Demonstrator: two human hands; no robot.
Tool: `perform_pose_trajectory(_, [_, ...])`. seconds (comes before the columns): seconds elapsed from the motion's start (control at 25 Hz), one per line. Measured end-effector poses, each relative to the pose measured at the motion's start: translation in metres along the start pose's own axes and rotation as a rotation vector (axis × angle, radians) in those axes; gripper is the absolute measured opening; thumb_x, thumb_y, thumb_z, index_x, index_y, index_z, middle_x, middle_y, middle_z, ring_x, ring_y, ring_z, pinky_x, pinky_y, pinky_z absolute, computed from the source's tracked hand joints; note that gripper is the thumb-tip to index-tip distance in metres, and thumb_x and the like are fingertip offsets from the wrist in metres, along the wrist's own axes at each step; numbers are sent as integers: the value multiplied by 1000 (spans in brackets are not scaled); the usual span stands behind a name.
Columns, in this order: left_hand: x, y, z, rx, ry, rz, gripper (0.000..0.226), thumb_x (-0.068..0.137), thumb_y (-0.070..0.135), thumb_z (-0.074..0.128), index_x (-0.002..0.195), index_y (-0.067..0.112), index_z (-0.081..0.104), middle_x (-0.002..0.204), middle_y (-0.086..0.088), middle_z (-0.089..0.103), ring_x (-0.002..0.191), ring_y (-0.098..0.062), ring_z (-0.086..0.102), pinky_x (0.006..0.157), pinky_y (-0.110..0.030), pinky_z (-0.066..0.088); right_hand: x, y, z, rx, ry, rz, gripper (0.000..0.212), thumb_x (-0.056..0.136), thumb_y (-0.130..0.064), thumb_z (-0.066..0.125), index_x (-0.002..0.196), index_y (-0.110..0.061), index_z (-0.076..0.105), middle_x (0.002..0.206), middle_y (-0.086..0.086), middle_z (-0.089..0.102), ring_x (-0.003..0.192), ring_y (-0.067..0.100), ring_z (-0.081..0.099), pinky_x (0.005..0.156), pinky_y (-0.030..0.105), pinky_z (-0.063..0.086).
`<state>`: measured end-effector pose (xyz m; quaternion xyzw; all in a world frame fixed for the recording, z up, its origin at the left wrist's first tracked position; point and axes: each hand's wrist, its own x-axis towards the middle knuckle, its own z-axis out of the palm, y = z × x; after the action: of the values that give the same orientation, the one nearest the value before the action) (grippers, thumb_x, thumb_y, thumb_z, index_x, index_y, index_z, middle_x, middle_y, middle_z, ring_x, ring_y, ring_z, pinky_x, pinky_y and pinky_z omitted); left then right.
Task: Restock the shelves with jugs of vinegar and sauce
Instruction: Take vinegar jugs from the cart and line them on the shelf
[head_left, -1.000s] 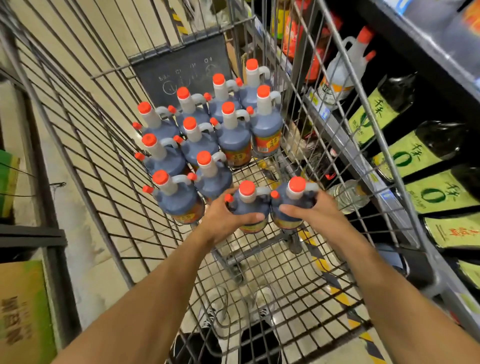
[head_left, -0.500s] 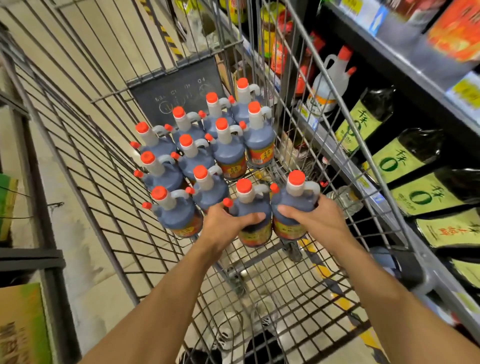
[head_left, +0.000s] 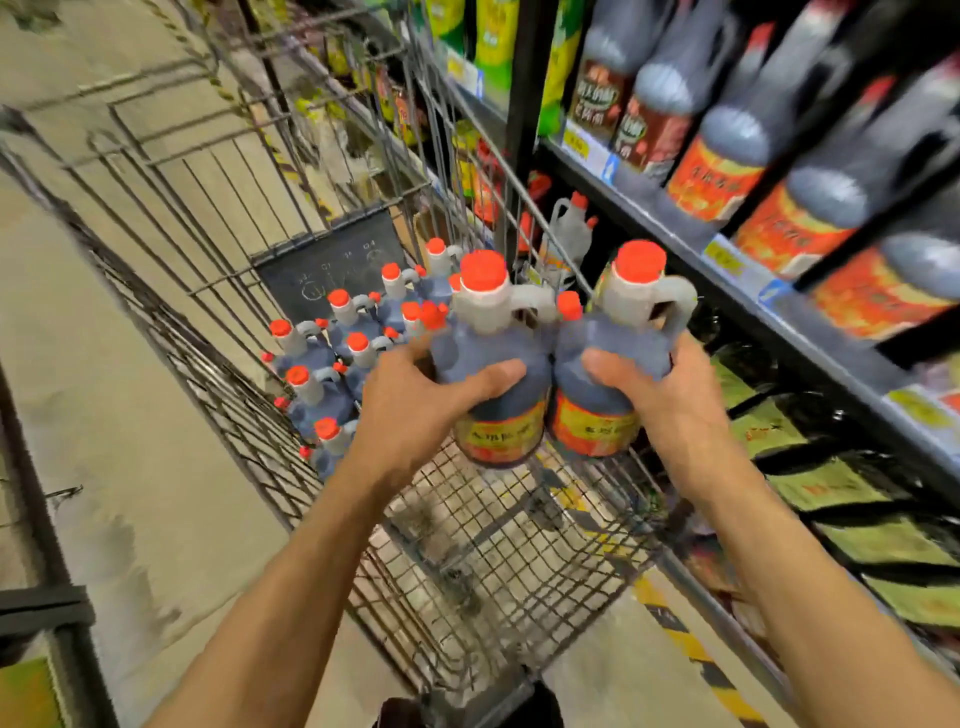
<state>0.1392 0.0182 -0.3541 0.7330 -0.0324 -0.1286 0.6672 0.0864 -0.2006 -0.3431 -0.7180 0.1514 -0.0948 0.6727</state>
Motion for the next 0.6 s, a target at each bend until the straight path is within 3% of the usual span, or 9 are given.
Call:
perform_pose_trajectory(0.16, [-19, 75, 3, -83, -50, 115, 46, 61, 46, 95, 98, 25, 75, 96, 15, 80, 89, -3, 75, 70, -16, 57, -35, -81, -11, 27, 94, -69, 83, 63, -45, 82, 134, -8, 60, 122, 5, 75, 110, 19, 73, 88, 34, 59])
perform_pose_trajectory(0.24, [-29, 108, 4, -125, -94, 137, 54, 58, 52, 94, 99, 23, 75, 94, 15, 80, 86, -3, 76, 68, -15, 57, -53, -112, -17, 41, 117, -97, 77, 68, -42, 81, 134, -8, 61, 122, 6, 76, 110, 24, 74, 89, 39, 61])
perform_pose_trajectory(0.44, [-58, 186, 11, -186, -208, 186, 54, 54, 54, 91, 97, 23, 77, 92, 11, 81, 85, -8, 78, 65, -17, 58, -96, -186, -32, 32, 233, -186, 76, 66, -49, 81, 132, -16, 63, 117, -4, 78, 102, 15, 76, 75, 22, 60])
perform_pose_trajectory(0.6, [-80, 241, 22, -158, -311, 229, 58, 53, 60, 93, 98, 25, 78, 97, 7, 81, 89, -13, 78, 74, -29, 62, -131, -234, -52, 27, 314, -206, 77, 63, -56, 81, 130, -22, 64, 117, -4, 78, 104, 20, 76, 89, 45, 60])
